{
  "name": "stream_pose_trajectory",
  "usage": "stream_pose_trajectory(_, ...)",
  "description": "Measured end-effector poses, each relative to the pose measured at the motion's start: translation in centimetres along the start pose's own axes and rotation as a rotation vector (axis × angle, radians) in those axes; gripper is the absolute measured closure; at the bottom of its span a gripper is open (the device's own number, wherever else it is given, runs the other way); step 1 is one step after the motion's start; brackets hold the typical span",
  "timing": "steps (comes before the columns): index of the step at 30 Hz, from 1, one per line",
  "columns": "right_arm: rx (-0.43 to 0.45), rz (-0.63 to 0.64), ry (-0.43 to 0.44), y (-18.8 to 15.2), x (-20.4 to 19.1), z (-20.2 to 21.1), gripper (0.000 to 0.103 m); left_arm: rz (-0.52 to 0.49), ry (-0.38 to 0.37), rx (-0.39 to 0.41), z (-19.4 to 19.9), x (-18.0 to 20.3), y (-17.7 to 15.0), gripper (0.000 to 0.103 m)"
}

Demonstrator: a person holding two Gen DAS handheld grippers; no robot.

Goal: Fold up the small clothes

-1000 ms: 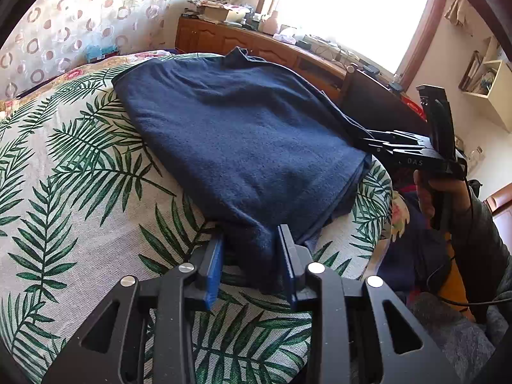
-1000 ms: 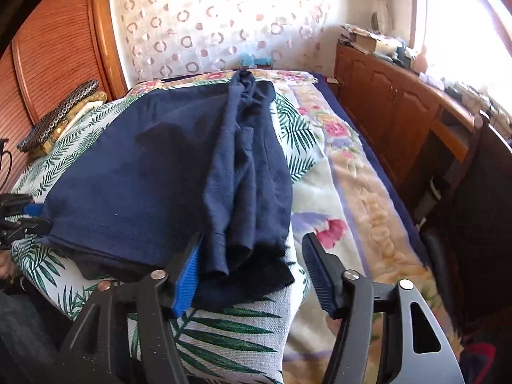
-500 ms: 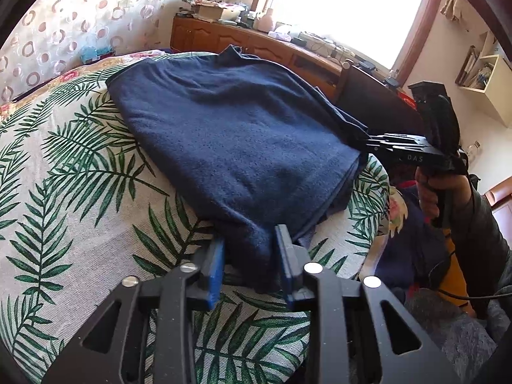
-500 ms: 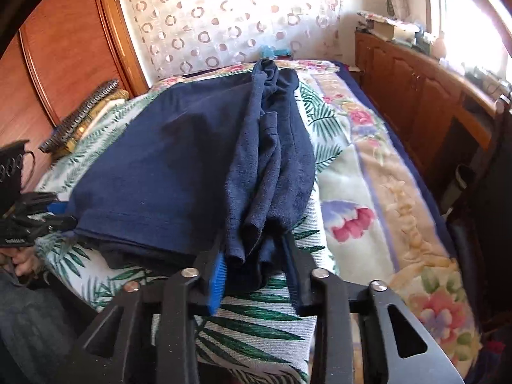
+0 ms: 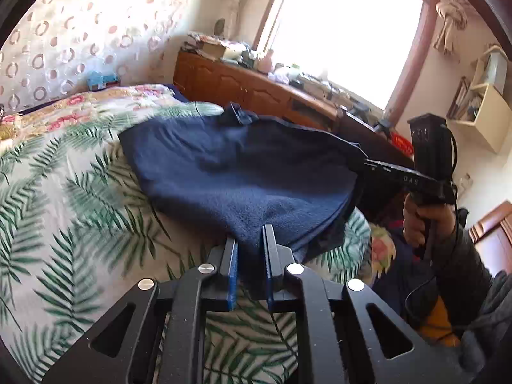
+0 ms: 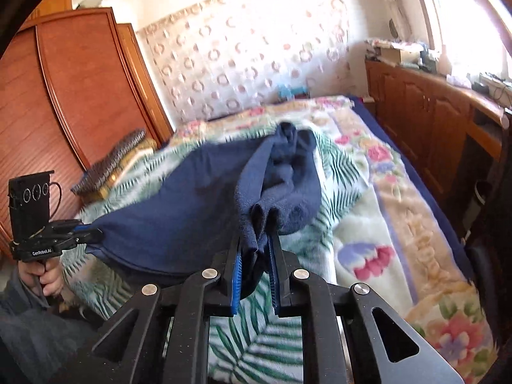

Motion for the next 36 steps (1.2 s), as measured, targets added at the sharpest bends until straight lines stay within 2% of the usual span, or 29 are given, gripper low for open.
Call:
stream_pose_trajectory(6, 0.055, 0.006, 0.009, 3.3, -0.1, -1.7, 0.089, 0.007, 0.034, 0.056, 0.2, -2.0, 4.1, 0.089)
stream_pose_trajectory(12, 0.062, 0.001, -0.041, 5.6, 0.1, -5.1, 0.089, 0.023, 0.057, 0.073, -1.4, -4.6, 7.4, 0.089)
stream_pose_trajectory(21, 0.056, 0.004, -0.069, 7.2, 0.2, -7.9, 0.089, 0.09, 0.083, 0.049, -4.9, -8.7, 10.5, 0.089)
stream_pose_trajectory(31, -0.007, -0.021, -0.065, 8.9, 0.7, -10.3, 0.088, 0.104, 0.111, -0.034, -8.3, -11.5, 11.8, 0.089)
stream_pose_trajectory(36, -0.03, -0.007, -0.105, 9.9, 0.5, -9.9, 0.08, 0.115, 0.112, -0.065, -9.7, -12.4, 12.1, 0.087)
Point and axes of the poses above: each gripper's, at about its wrist camera, not at the fingertips, and z roughly against the way its jaws point, x to its right, y to its top, the point moved 1 cm from there along -z, roughly the way its jaws point, and after that the axes turned 1 degree about z, right-handed, at the moved point
